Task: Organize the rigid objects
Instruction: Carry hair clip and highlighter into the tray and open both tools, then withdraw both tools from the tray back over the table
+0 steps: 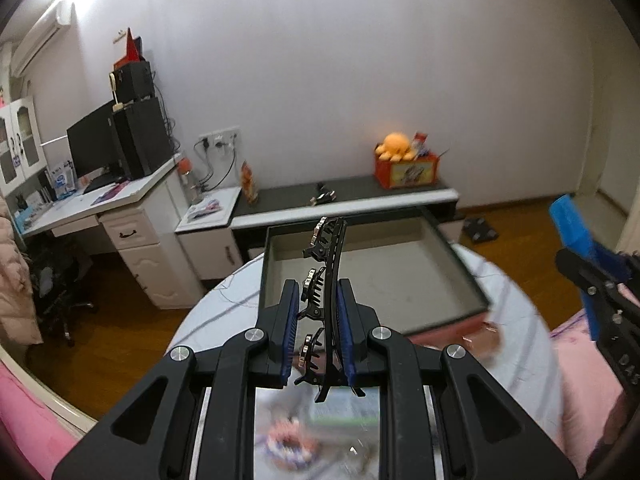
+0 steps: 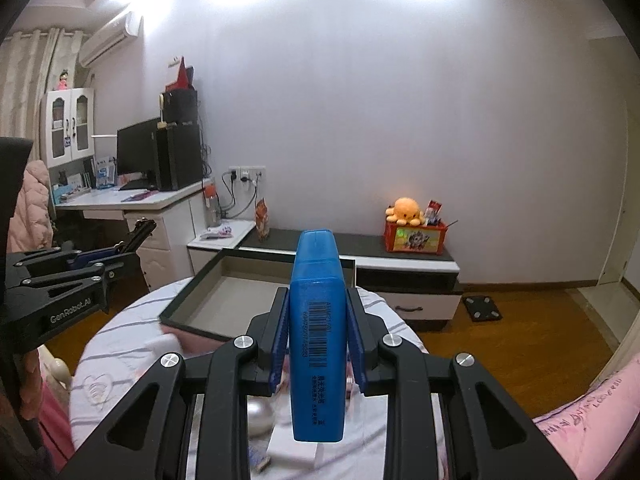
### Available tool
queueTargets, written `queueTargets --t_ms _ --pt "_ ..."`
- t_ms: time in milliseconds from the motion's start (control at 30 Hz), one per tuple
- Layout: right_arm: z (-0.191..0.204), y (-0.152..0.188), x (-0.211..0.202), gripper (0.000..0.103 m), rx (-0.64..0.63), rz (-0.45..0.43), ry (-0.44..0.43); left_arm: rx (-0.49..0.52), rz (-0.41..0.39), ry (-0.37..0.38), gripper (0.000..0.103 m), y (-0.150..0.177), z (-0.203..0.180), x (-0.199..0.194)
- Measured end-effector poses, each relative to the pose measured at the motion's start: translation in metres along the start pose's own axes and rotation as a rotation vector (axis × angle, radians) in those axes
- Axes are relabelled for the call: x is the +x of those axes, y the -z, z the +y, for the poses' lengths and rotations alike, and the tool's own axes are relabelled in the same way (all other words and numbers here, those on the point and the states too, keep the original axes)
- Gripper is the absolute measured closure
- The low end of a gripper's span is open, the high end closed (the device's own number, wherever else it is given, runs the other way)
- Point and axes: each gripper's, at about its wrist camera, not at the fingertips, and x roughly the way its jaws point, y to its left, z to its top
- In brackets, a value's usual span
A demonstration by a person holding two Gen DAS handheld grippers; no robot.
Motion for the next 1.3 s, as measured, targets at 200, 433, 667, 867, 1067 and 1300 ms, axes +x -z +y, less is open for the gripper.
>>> queueTargets --t_ms 200,433,667,867,1067,1300 --pt "-0.012 -0.001 0.09 0.076 0.013 0.136 -0.054 0.037 0.18 0.004 0.084 -0.01 -0.007 0.092" --pt "-0.011 0.018 0.156 0.076 -0.01 0.281 -0.107 0.051 0.326 -0.027 0.084 0.002 -0.008 0.154" --pt "-0.009 0.019 0.165 0.073 -0.008 0.289 -0.106 0.032 0.405 -0.029 0.038 0.006 -0.004 0.173" --pt "-0.011 0.012 0.159 0.017 0.031 0.26 -0.089 0.026 0.372 -0.03 0.005 0.007 0.0 0.166" --pt "-0.018 0.007 0.153 0.017 0.05 0.259 -0.09 0.006 0.37 -0.03 0.005 0.004 0.007 0.154" --pt "-0.026 -0.001 0.114 0.017 0.065 0.217 -0.065 -0.021 0.313 -0.024 0.005 0.003 0.008 0.103"
